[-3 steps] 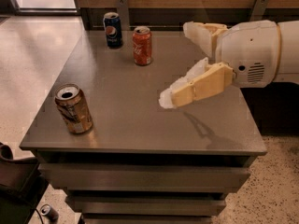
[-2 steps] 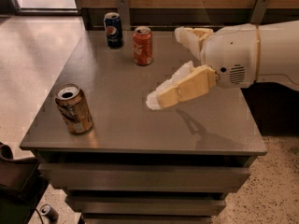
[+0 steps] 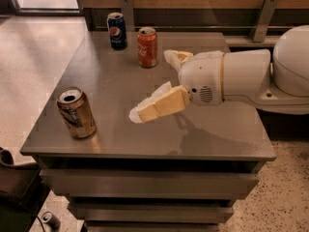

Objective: Knock orange can over

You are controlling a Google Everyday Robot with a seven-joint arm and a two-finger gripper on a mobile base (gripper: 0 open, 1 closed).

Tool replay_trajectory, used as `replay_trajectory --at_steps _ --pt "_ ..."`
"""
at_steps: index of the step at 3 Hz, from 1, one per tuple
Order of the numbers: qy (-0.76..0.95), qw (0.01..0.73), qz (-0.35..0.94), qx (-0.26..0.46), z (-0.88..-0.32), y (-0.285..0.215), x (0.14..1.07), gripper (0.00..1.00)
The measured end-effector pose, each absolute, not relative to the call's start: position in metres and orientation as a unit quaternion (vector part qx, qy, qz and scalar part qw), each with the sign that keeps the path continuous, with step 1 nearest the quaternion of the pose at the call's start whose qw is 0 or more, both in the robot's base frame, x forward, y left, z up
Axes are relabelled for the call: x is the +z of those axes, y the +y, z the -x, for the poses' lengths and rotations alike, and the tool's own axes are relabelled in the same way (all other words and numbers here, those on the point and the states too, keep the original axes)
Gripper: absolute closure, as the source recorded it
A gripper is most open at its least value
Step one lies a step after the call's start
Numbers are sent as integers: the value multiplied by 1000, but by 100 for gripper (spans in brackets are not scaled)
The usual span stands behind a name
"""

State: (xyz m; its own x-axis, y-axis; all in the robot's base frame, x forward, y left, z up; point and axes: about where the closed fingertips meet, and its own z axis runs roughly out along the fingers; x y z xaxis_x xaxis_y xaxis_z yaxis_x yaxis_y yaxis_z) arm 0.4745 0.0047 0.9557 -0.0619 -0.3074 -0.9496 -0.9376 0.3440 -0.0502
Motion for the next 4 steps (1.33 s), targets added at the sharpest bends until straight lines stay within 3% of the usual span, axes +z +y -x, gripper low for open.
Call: replay_trajectory --at_steps 4 --pt "598 525 457 396 -486 91 901 0"
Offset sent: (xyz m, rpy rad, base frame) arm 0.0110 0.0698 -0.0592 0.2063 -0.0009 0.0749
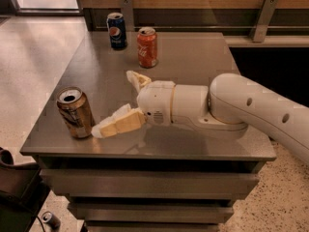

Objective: Knock orange can over

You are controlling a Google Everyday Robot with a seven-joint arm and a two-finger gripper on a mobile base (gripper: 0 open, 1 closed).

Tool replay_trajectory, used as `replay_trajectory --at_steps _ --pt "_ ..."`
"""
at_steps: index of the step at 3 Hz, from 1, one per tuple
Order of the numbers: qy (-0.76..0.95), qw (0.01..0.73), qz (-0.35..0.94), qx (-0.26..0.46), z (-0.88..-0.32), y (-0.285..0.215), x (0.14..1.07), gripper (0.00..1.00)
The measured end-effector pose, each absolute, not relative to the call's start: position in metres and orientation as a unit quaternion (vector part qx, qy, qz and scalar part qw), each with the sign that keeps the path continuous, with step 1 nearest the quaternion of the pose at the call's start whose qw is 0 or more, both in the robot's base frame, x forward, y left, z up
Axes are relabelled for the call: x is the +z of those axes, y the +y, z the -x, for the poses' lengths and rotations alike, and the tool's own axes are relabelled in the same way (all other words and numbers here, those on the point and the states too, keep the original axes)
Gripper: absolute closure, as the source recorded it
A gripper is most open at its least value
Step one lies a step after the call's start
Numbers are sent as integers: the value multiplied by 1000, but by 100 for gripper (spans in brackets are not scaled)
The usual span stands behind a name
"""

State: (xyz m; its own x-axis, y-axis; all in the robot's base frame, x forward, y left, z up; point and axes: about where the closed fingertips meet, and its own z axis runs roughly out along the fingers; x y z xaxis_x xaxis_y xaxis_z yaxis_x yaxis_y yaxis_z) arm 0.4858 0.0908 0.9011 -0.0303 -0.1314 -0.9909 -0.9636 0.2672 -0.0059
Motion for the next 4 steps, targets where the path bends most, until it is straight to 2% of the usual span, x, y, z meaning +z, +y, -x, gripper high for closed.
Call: replay_trajectory --at_steps 4 --pt "570 555 450 405 -490 144 888 0"
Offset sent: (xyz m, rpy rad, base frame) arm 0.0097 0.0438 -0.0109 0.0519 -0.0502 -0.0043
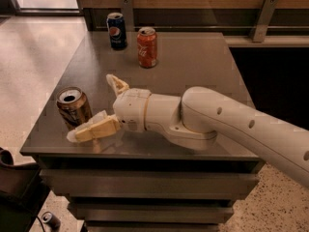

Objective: Knock orange can over

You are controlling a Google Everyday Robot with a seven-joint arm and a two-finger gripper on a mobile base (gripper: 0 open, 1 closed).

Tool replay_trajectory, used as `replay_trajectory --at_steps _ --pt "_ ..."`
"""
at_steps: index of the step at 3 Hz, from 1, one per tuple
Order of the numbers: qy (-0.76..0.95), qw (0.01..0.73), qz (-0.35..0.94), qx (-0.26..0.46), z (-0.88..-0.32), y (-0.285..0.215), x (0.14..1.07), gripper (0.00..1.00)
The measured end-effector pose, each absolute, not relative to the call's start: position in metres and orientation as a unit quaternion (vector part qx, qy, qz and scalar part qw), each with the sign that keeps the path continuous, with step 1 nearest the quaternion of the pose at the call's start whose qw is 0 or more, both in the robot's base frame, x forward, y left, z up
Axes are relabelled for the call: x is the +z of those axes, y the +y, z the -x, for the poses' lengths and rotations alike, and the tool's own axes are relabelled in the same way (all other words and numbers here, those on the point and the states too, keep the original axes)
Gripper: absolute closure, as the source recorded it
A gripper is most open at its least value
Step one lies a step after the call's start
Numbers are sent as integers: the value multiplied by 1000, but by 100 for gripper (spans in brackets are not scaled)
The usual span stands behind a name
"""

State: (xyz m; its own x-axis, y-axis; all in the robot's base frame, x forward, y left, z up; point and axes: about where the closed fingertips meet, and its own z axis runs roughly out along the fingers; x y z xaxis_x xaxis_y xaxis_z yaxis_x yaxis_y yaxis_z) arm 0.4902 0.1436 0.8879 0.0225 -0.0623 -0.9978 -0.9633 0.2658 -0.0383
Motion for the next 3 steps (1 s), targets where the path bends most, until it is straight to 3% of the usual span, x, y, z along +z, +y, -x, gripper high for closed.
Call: replay_trajectory --at_steps 1,2,3 --pt "568 558 447 409 -492 152 882 0" --pt "565 555 453 408 -492 159 876 17" --pt "564 555 454 409 -491 160 877 41"
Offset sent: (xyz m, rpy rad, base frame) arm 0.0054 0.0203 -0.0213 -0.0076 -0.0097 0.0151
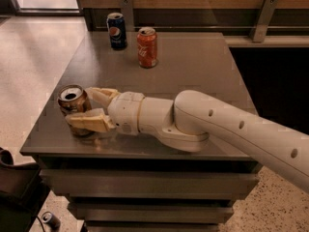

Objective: Knock orange can over

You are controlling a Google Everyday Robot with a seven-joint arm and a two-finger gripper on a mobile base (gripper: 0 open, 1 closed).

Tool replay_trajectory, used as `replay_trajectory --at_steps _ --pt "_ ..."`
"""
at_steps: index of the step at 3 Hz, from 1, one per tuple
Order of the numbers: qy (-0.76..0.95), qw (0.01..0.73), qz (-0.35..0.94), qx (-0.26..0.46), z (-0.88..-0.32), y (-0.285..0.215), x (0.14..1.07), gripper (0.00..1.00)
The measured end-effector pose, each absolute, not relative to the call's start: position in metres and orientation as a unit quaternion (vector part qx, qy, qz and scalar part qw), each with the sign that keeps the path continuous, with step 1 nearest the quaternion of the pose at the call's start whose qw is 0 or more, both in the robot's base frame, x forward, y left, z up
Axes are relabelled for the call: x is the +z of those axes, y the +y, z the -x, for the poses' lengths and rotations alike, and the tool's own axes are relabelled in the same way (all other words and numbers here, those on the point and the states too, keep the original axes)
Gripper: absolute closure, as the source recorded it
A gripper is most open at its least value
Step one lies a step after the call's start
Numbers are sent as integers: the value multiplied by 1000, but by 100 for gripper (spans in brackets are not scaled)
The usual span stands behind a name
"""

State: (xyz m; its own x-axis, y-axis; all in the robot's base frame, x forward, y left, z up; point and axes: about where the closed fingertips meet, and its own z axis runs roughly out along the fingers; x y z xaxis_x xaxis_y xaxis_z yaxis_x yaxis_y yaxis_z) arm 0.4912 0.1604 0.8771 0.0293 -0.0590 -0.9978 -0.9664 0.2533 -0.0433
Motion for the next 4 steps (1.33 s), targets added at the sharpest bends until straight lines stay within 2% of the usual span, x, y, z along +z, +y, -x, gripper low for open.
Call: replay_trajectory --at_steps 2,3,4 --pt "562 554 457 410 -489 164 879 88" --pt "561 554 458 410 -488 166 879 100" --pt "561 554 458 410 -488 166 879 100"
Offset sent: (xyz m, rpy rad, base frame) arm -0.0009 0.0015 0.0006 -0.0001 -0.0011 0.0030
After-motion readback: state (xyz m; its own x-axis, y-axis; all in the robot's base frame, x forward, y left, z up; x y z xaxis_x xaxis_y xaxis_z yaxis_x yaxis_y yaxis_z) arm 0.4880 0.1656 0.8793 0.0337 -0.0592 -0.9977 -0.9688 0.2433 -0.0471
